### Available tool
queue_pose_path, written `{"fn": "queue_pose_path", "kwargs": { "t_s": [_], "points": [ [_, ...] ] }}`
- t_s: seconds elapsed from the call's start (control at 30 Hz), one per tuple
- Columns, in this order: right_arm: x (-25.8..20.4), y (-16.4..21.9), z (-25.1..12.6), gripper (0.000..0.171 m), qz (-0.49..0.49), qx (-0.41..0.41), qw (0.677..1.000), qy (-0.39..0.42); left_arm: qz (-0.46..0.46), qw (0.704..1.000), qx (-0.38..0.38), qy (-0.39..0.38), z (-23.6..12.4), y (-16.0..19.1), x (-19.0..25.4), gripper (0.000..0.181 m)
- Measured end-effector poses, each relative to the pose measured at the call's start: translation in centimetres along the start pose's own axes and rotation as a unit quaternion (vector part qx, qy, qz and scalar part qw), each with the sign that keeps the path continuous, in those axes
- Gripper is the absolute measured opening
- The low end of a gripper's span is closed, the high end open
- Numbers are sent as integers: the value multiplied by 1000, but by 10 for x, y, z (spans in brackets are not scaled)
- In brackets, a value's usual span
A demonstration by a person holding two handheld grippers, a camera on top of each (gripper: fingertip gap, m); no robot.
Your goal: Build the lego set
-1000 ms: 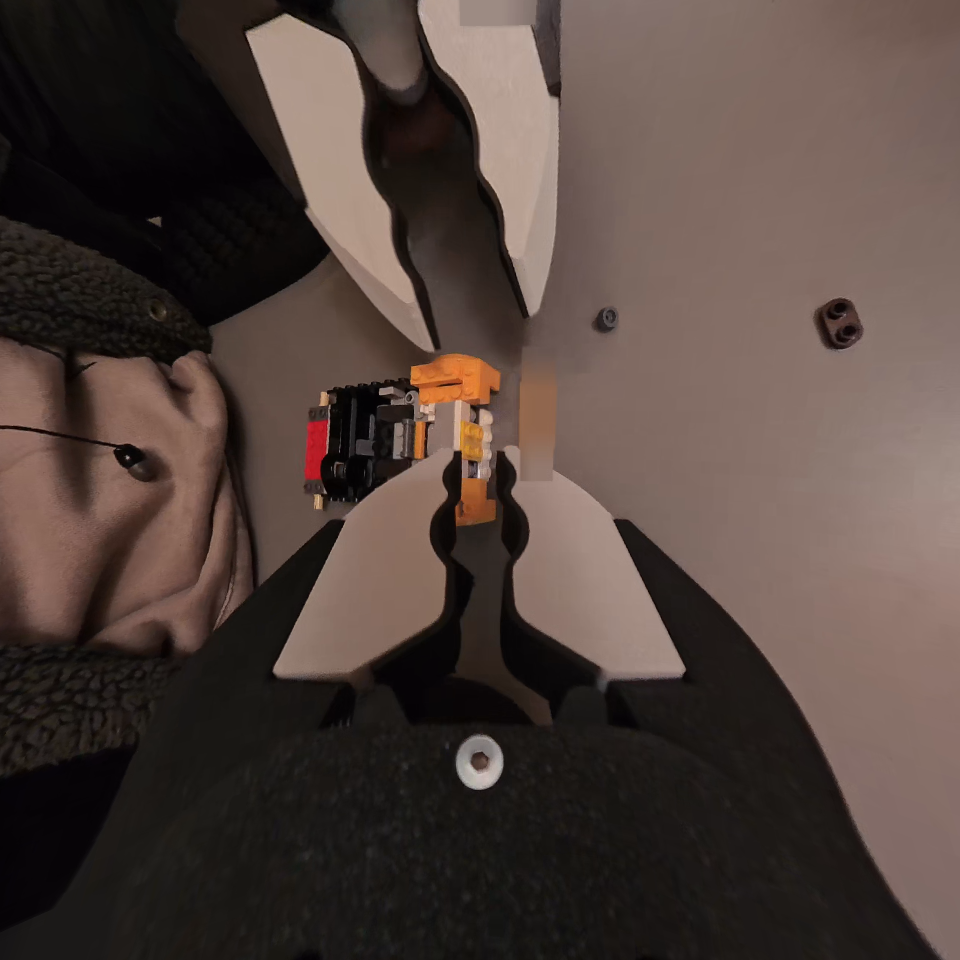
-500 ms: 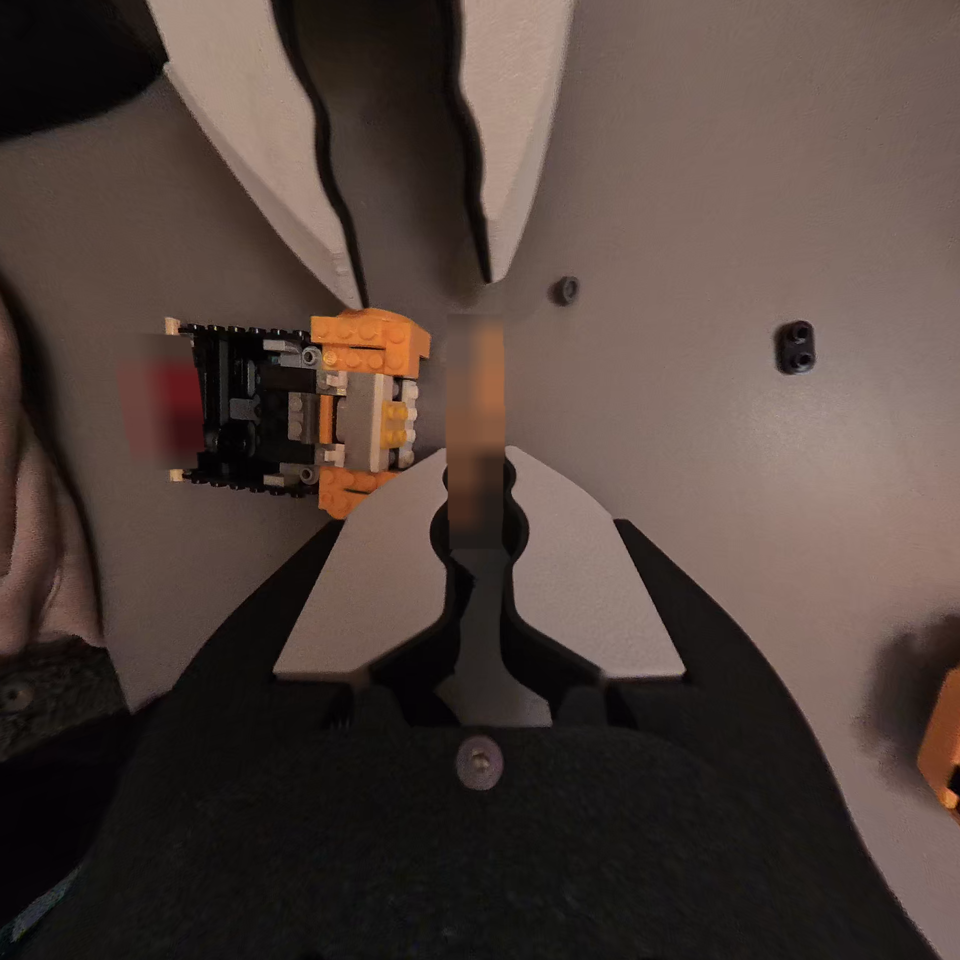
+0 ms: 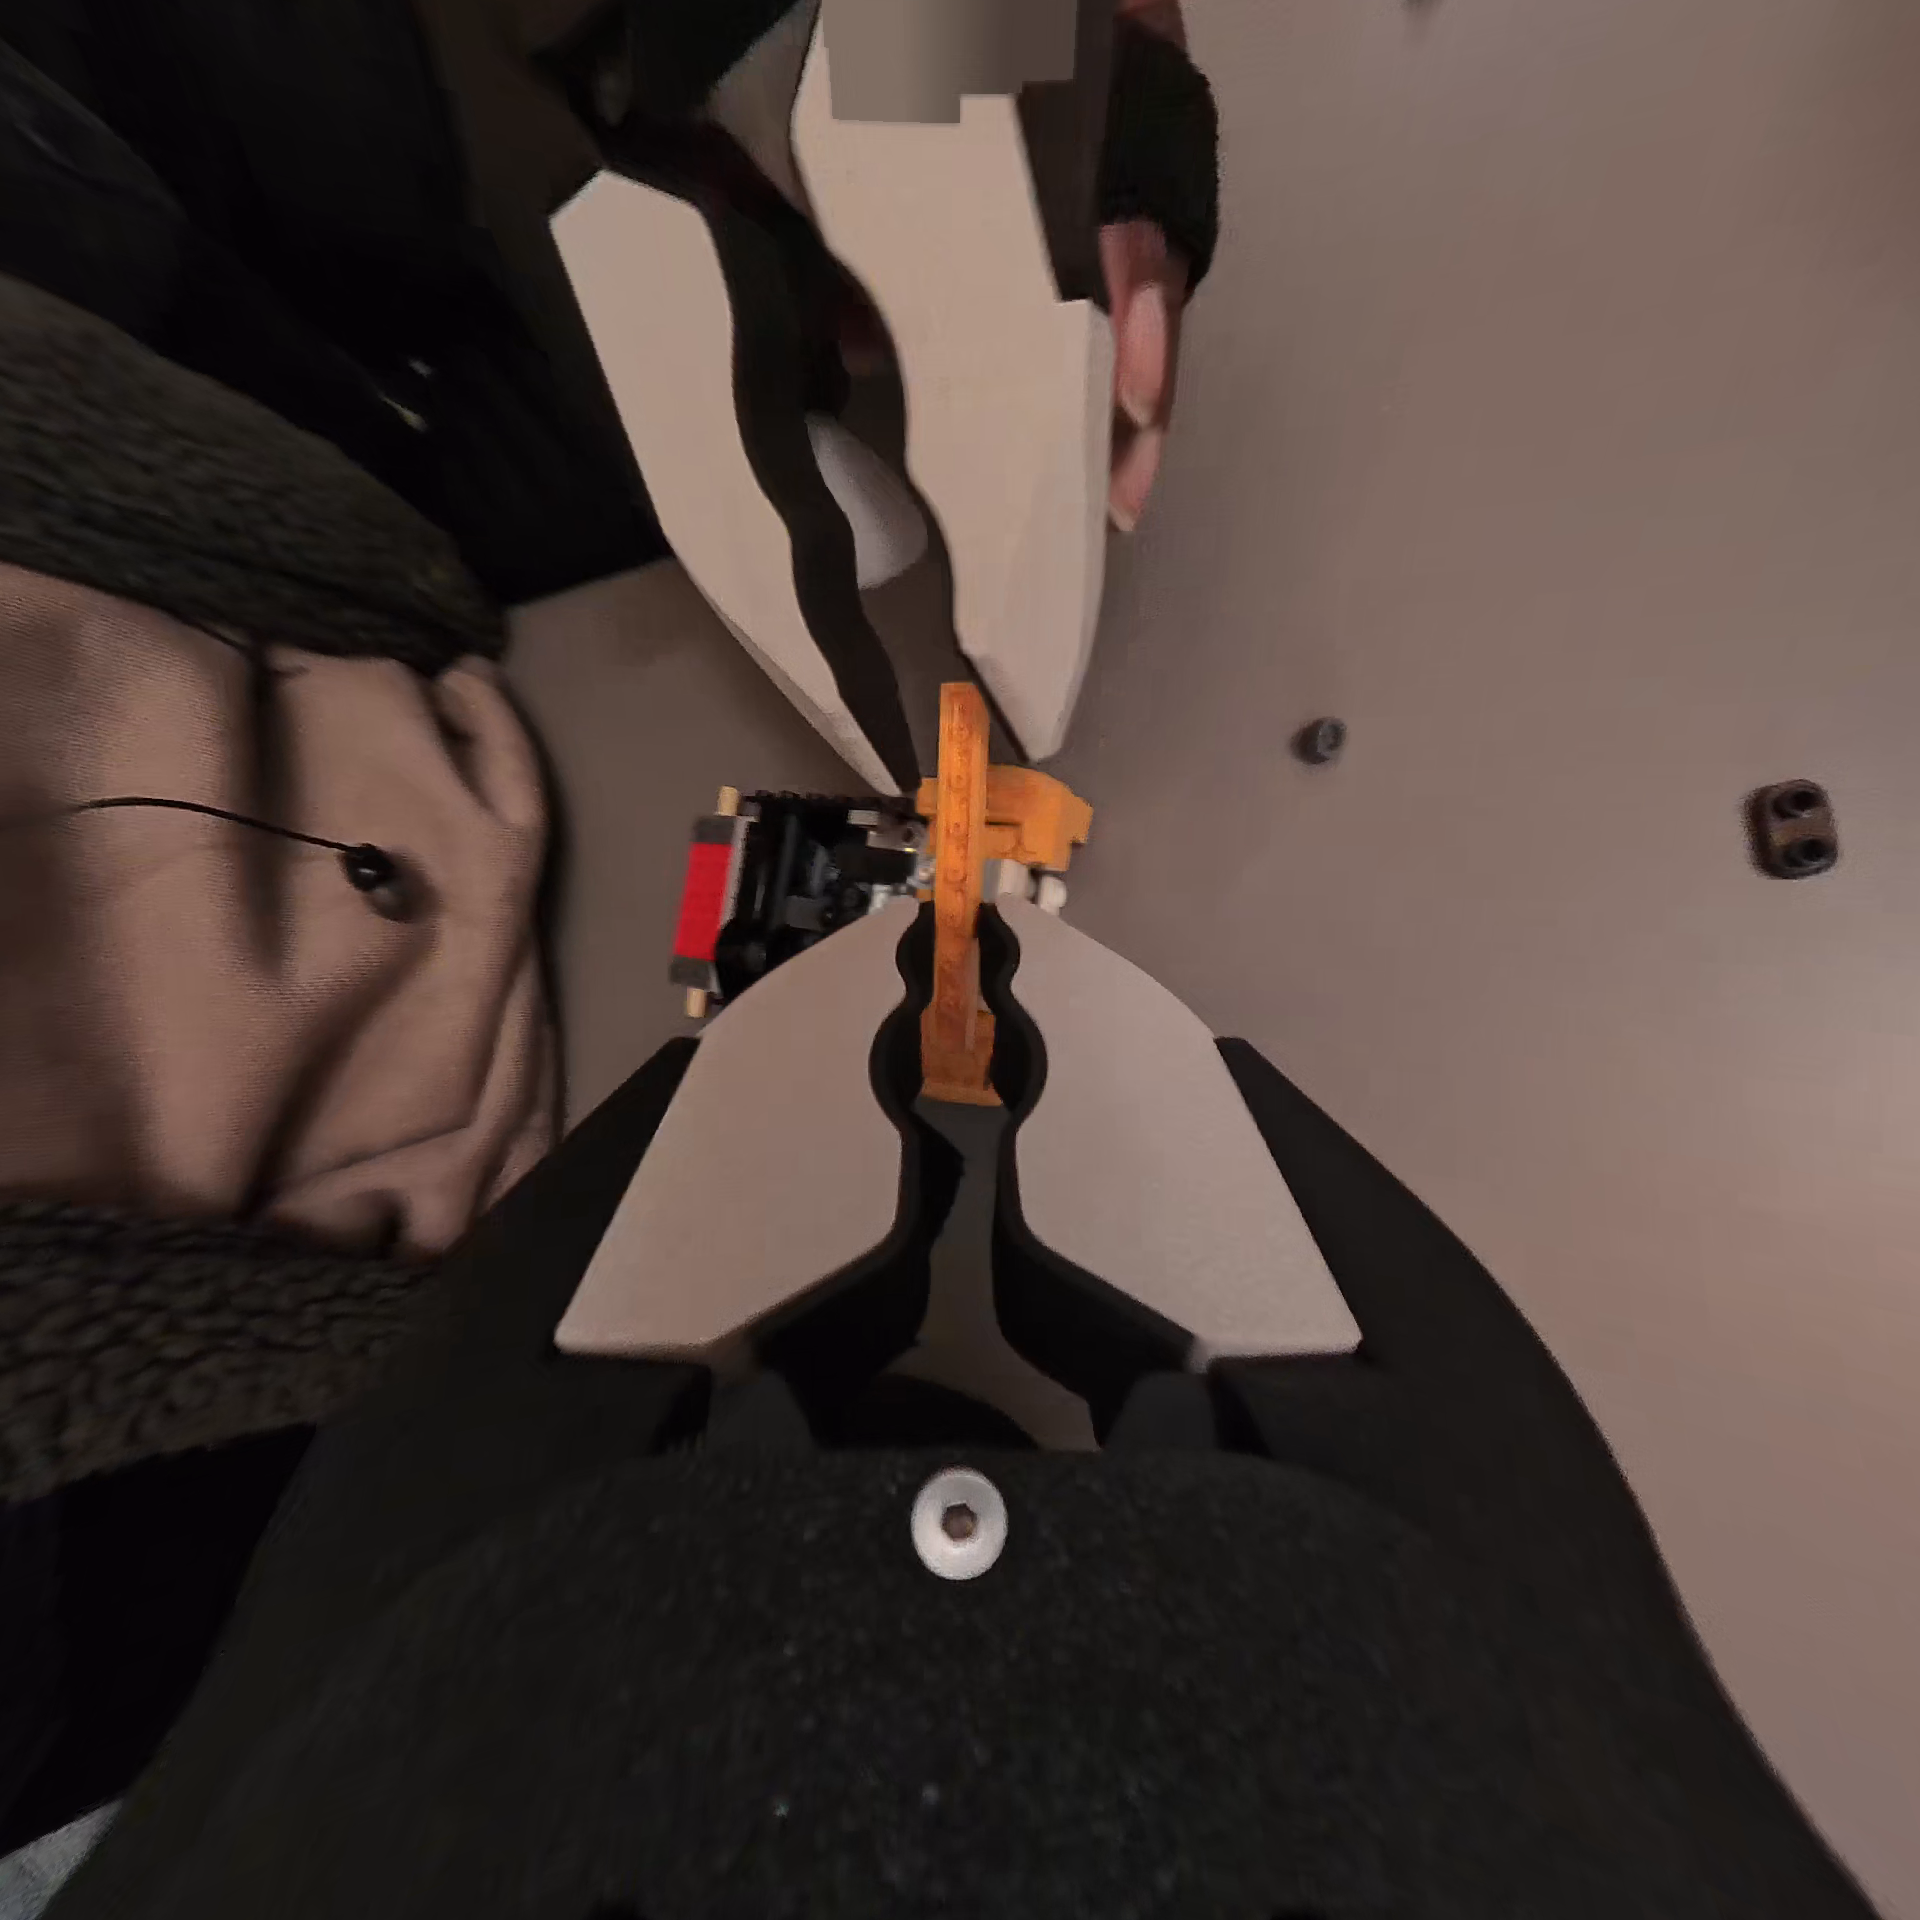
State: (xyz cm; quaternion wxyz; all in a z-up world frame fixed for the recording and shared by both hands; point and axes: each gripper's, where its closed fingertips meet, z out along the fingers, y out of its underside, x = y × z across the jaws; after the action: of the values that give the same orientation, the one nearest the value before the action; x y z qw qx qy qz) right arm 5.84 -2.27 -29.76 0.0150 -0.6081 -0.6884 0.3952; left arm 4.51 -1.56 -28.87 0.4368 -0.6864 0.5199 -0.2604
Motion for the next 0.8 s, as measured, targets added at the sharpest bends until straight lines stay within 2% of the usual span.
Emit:
{"fn": "queue_pose_path", "kwargs": {
  "t_s": [0.1,0.2,0.53,0.7,0.8],
  "points": [
    [-6,0,-2,7,20,17,999,-33,71,997,-11,-14,0,-5,8,14],
    [-12,0,-6,8,33,27,997,-61,126,991,-23,-27,1,-8,14,14],
    [-31,1,-14,7,56,46,989,-129,248,964,-56,-75,2,-13,19,8],
    [-28,2,-13,7,68,55,988,-129,237,967,-58,-76,3,-11,19,8],
    [-21,-5,-18,13,51,82,992,-87,162,984,-48,-57,2,-8,16,7]
  ]
}}
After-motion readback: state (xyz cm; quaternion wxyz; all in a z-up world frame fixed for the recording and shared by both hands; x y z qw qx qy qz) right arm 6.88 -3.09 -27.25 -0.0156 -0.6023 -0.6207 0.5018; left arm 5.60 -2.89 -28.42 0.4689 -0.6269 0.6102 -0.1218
